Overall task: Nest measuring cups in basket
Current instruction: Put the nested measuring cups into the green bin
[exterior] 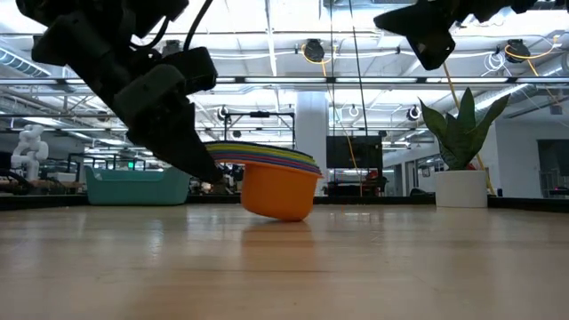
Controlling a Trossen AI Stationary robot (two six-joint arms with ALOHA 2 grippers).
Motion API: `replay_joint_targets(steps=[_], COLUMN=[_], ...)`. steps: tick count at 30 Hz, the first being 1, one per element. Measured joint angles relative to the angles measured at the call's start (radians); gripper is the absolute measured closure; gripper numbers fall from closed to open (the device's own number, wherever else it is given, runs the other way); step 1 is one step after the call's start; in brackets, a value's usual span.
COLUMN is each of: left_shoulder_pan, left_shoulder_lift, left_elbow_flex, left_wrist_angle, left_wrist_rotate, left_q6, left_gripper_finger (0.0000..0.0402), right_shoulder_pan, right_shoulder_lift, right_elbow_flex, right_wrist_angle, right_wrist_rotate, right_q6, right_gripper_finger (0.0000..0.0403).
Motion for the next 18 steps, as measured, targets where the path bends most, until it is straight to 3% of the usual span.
replay_joint_targets(steps=[18], left_shoulder_pan=[-0.005], left_shoulder_lift=[-0.026], left_elbow_flex=[0.000], left_wrist_angle=[-0.045], left_wrist_rotate=[-0.002], left_q6=[0.013], left_gripper_finger=[0.0271], right_shoulder_pan=[0.000], right_shoulder_lift=[0.001], right_elbow_flex=[0.000], right_wrist_angle=[-0.066], right_wrist_rotate=[0.064], right_q6=[0.012], right_gripper_finger=[0.0177])
